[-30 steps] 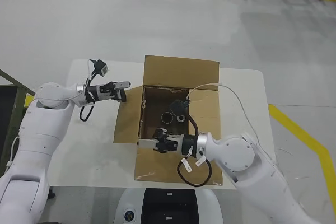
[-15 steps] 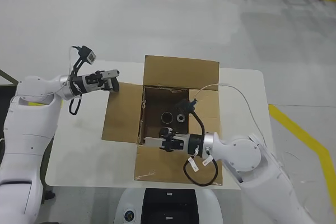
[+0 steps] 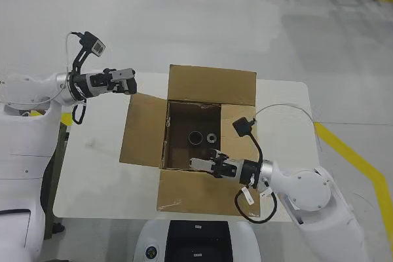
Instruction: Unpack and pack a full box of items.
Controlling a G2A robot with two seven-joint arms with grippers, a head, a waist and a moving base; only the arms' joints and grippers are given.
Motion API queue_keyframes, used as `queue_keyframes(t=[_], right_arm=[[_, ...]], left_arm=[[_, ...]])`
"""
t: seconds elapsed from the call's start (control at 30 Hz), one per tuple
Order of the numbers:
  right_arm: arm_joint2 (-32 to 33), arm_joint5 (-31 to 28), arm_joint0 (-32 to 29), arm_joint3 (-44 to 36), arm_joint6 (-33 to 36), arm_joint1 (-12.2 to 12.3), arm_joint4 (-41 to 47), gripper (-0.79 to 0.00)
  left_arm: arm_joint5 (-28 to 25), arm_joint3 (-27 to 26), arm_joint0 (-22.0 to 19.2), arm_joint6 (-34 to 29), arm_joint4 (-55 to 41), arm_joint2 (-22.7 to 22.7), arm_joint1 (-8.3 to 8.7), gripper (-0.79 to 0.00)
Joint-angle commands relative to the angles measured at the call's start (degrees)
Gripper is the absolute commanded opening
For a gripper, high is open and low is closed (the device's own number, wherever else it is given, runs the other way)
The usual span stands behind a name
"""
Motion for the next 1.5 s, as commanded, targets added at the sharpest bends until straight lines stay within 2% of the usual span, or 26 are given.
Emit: queue_keyframes(t=[0.0,0.23,0.37,0.73,1.33,1.47], right_arm=[[1.3,-0.3,-1.4,-0.8,0.1,0.3,0.4,0.000],[5.8,-1.4,-7.1,-5.2,0.6,1.3,0.9,0.000],[8.6,-2.0,-11.2,-7.1,-0.2,1.8,1.1,0.000],[12.4,-4.6,-18.6,-9.3,2.7,2.9,2.9,0.000],[12.4,-5.9,-19.3,-9.4,2.9,3.1,3.9,0.000],[10.9,-6.1,-19.1,-10.5,2.5,3.1,2.7,0.000]], left_arm=[[0.2,-1.0,-1.3,0.1,0.1,1.2,-0.20,0.000],[0.9,-2.4,-5.4,2.7,1.2,9.1,-1.74,0.000],[1.5,-3.8,-6.0,4.3,2.4,13.0,-2.53,0.000],[3.5,-5.4,-6.6,8.9,8.2,18.5,-3.61,0.000],[3.3,-5.4,-6.7,9.0,8.0,18.9,-3.76,0.000],[6.6,-7.9,-6.9,11.7,9.0,19.2,-3.91,0.000]])
